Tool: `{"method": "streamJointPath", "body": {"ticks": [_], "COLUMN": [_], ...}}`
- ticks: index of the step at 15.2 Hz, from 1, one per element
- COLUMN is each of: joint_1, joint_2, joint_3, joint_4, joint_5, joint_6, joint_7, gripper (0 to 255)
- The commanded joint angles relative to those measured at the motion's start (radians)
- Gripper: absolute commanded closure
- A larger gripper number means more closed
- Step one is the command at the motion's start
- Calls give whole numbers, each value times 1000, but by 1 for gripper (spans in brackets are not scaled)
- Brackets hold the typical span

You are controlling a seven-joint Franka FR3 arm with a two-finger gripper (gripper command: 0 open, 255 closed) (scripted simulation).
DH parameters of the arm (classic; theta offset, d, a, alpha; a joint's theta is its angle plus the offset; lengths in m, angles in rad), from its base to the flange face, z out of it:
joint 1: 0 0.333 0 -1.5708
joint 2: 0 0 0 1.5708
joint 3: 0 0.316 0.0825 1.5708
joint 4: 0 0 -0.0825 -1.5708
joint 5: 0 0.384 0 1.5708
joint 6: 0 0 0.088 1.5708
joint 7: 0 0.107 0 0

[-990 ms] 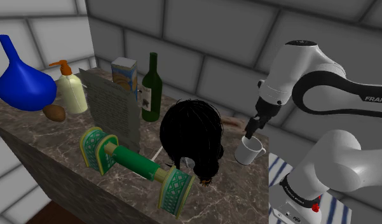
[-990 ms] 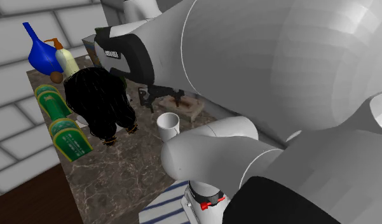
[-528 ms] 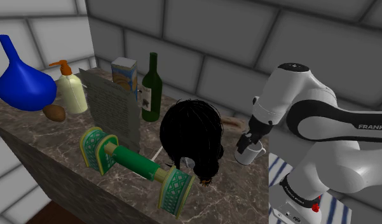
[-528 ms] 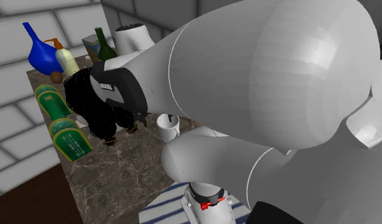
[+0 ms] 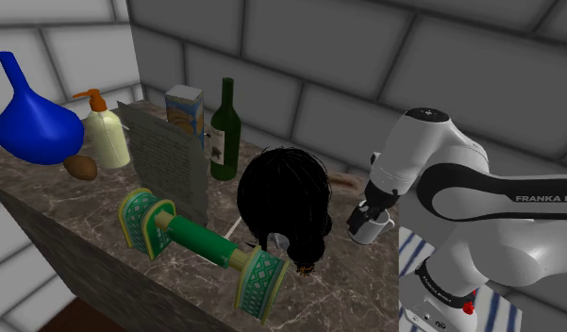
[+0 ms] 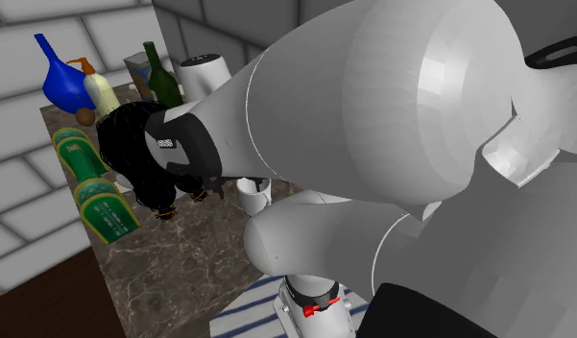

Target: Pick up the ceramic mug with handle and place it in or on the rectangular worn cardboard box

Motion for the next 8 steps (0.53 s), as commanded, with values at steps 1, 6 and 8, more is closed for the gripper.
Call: {"method": "streamJointPath", "body": {"ticks": [1, 6, 8], "joint_1": [0, 0, 0], "joint_2": [1, 1, 1], "joint_3": [1, 1, 1], "joint_4": [-1, -1, -1], "joint_5": [1, 1, 1], "joint_6": [2, 2, 2], "joint_7": [0, 0, 0], "gripper": [0, 255, 255]}}
